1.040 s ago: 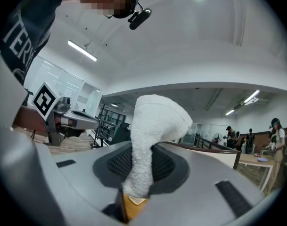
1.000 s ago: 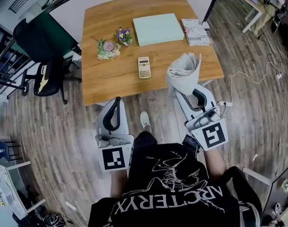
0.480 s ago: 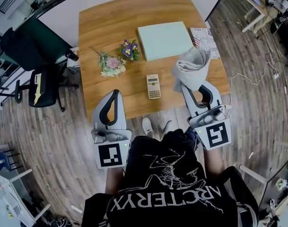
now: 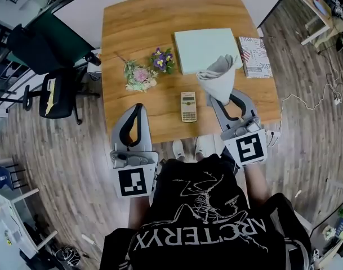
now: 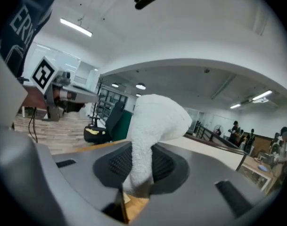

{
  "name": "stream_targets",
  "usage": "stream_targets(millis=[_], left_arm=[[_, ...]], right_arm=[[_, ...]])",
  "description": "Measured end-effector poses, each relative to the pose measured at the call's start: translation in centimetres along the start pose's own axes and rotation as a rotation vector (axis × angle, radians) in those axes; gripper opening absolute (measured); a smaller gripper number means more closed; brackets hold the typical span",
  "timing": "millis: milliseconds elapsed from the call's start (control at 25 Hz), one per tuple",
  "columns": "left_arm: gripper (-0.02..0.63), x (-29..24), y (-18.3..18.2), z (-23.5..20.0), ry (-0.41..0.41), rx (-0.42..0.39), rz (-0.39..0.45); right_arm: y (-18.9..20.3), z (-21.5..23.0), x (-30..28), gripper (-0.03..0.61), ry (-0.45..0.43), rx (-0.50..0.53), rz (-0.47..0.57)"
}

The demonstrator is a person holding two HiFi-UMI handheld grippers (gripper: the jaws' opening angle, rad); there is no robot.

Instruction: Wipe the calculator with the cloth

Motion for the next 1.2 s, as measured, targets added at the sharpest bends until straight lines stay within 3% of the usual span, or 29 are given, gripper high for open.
stream_targets(millis=[120, 320, 440, 520, 800, 1200], left_arm=[[0.009, 0.2, 0.0, 0.1, -0.013, -0.008, -0.01], [0.009, 1.0, 0.1, 0.3, -0.038, -0.013, -0.034], [0.009, 1.9, 0.1, 0.1, -0.061, -0.019, -0.043], [0.009, 2.4, 0.0, -0.1, -0.077, -0.026, -0.049], [0.009, 4.4, -0.3, -1.2, -0.135, -0.049, -0.076], [0.009, 4.2, -0.1, -0.3, -0.111, -0.038, -0.07]], right_arm=[[4.7, -1.1, -3.7, 0.092, -0.159, 0.032, -0.147], [14.8, -5.0, -10.5, 0.092, -0.497, 0.229, -0.452], [19.7, -7.6, -13.5, 0.092, -0.694, 0.26, -0.572], [22.2, -8.6, -14.9, 0.092, -0.772, 0.285, -0.639], [26.5, -9.4, -16.6, 0.092, -0.824, 0.385, -0.767], [25.9, -12.4, -14.0, 0.092, -0.93, 0.403, -0.764]])
Point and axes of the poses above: the fingertips, and each gripper's own axes: x backward along the fingers, z to its right, y out of its underside, the point moved 9 cm from there along x, backward along the fingers, and after that the axes turned 13 degrees about z, right-handed, at the moved point
